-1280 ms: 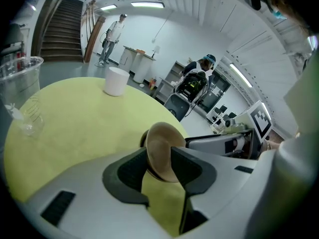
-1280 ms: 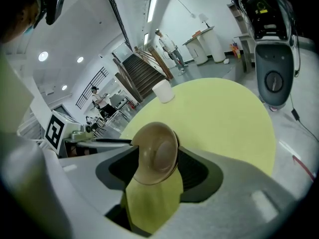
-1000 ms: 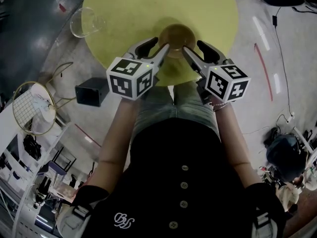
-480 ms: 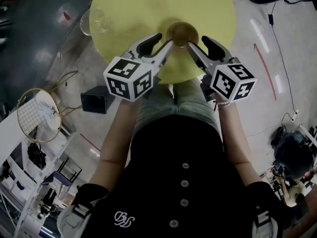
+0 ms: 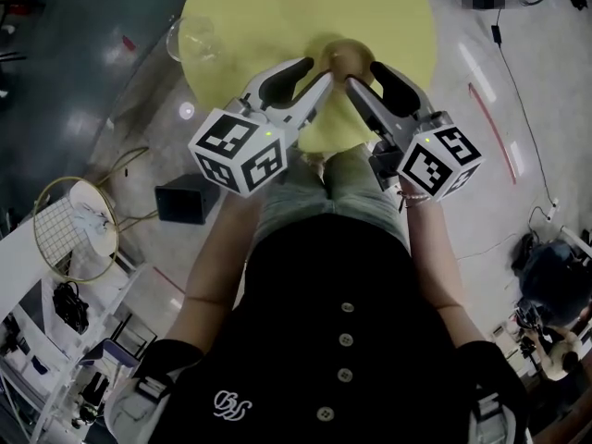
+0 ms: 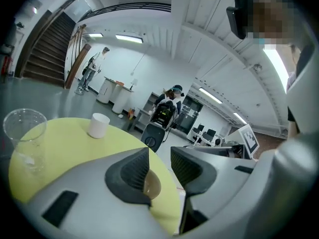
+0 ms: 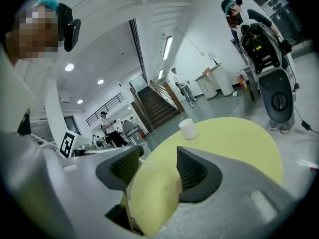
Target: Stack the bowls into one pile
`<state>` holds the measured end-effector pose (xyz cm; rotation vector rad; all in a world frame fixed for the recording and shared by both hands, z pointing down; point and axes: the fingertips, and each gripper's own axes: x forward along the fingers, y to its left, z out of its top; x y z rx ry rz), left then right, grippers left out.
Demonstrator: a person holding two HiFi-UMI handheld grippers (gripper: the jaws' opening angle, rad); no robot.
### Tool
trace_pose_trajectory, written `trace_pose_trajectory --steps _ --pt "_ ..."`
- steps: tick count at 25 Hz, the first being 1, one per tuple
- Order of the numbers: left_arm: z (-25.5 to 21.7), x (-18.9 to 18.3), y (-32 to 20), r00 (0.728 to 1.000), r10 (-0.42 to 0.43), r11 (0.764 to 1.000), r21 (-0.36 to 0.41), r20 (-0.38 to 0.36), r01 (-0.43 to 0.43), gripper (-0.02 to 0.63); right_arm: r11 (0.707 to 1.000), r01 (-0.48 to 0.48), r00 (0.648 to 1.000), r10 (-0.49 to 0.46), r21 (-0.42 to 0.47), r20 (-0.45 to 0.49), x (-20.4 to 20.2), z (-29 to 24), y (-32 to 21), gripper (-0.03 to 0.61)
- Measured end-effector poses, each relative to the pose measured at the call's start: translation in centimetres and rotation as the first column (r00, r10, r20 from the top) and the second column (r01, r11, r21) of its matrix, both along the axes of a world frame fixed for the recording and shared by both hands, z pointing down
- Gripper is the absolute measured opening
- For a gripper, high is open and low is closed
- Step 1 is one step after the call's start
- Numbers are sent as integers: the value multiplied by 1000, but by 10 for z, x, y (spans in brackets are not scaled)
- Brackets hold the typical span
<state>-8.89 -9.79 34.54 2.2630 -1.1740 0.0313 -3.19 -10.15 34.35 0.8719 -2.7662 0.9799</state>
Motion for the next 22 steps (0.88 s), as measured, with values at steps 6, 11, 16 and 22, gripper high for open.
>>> trace_pose_trajectory --steps 6,11,16,22 --pt "-11 -4 6 1000 -14 999 38 -3 14 130 993 -20 999 26 117 -43 3 -21 5 93" --pt "-29 0 12 999 -36 998 58 -20 38 129 990 35 998 -26 136 -64 3 -35 18 68" --pt "-42 15 18 998 -49 994 100 -32 52 127 984 61 997 -54 165 -51 10 -46 23 27" --pt "-63 23 32 994 -62 983 168 -94 77 69 972 96 995 -87 213 -50 11 -67 26 5"
